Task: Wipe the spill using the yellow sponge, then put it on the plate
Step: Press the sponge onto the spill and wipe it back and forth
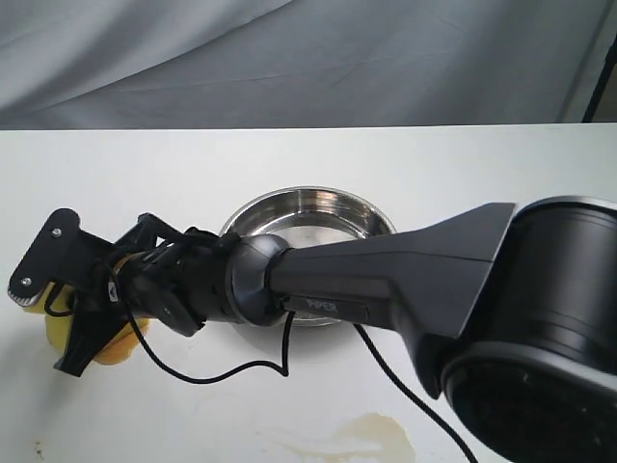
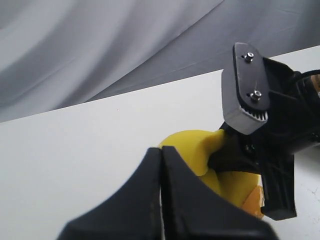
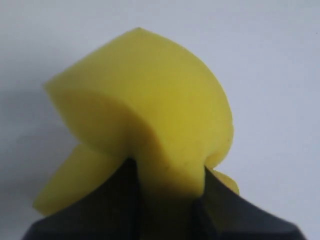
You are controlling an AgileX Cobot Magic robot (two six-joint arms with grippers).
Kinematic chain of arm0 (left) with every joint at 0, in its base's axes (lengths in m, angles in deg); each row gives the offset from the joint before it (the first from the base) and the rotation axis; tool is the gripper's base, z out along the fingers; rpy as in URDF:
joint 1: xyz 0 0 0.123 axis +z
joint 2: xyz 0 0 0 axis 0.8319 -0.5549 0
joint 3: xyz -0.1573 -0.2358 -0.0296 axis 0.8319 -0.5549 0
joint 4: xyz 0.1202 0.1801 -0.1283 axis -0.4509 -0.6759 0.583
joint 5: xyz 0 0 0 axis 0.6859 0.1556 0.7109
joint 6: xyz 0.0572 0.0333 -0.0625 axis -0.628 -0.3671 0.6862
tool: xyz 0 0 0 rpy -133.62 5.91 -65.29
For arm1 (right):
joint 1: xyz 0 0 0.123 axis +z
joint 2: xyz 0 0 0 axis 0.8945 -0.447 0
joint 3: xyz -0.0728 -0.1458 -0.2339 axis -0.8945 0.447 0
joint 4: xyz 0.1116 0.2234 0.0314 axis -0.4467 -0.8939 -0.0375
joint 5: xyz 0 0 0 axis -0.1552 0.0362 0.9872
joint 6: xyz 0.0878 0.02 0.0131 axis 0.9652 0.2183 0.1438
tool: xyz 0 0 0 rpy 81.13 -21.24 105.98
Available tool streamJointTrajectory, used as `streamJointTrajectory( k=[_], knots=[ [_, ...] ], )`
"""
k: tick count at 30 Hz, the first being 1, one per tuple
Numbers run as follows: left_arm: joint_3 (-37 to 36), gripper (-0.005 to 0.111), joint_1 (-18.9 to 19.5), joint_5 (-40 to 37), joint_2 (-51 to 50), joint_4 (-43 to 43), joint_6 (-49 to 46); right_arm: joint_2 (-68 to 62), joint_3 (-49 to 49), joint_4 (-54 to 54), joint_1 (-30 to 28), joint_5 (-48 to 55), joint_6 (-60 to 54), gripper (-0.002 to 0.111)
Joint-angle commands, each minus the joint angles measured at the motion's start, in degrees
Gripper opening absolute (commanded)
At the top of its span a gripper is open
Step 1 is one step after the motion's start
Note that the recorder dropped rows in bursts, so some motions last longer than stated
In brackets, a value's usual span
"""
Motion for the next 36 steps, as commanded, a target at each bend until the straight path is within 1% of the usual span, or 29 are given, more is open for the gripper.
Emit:
streamJointTrajectory(
  k=[1, 9, 17, 25, 28, 33, 36],
  knots=[
    [0.42, 0.0, -0.31, 0.6, 0.28, 0.06, 0.33, 0.9, 1.03, 3.38, -0.51, 14.15, -0.61, 0.0],
    [0.42, 0.0, -0.31, 0.6, 0.28, 0.06, 0.33, 3.18, 1.03, 8.46, -0.51, 26.58, -0.61, 0.0],
    [0.42, 0.0, -0.31, 0.6, 0.28, 0.06, 0.33, 4.31, 1.03, 7.7, -0.51, 26.77, -0.45, 0.0],
    [0.42, 0.0, -0.31, 0.6, 0.28, 0.06, 0.33, 10.56, 1.03, 6.29, -0.51, 26.92, -0.01, 0.0],
    [0.42, 0.0, -0.31, 0.6, 0.28, 0.06, 0.33, 12.01, 1.03, 5.88, -0.51, 29.19, -0.01, 0.0],
    [0.42, 0.0, -0.31, 0.6, 0.28, 0.06, 0.33, 12.44, 1.03, 5.88, -0.51, 36.02, -0.16, 0.0],
    [0.42, 0.0, -0.31, 0.6, 0.28, 0.06, 0.33, 12.44, 2.14, 5.75, -0.51, 37.11, -0.16, 0.0]
  ],
)
